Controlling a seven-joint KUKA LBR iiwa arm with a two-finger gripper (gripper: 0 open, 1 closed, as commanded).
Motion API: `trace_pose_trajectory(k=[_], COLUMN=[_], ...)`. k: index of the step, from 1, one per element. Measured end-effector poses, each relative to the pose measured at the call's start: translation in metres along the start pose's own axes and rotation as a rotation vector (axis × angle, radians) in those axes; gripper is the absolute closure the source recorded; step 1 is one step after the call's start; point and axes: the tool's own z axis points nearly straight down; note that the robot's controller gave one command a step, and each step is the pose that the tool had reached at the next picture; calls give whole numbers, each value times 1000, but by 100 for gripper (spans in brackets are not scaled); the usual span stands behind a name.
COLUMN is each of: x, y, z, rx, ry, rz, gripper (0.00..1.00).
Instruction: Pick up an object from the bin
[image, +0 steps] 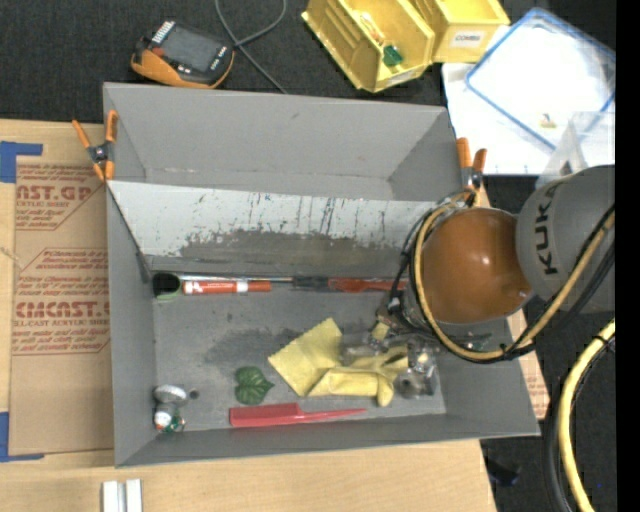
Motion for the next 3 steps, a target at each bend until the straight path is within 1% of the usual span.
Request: trace_pose_trajectory(k=[1,3], x=[-9,-9], y=[34,34], z=[-1,-2], rx=[-18,-19], ry=[5,4], rz=[-268,-267], gripper=[100,100])
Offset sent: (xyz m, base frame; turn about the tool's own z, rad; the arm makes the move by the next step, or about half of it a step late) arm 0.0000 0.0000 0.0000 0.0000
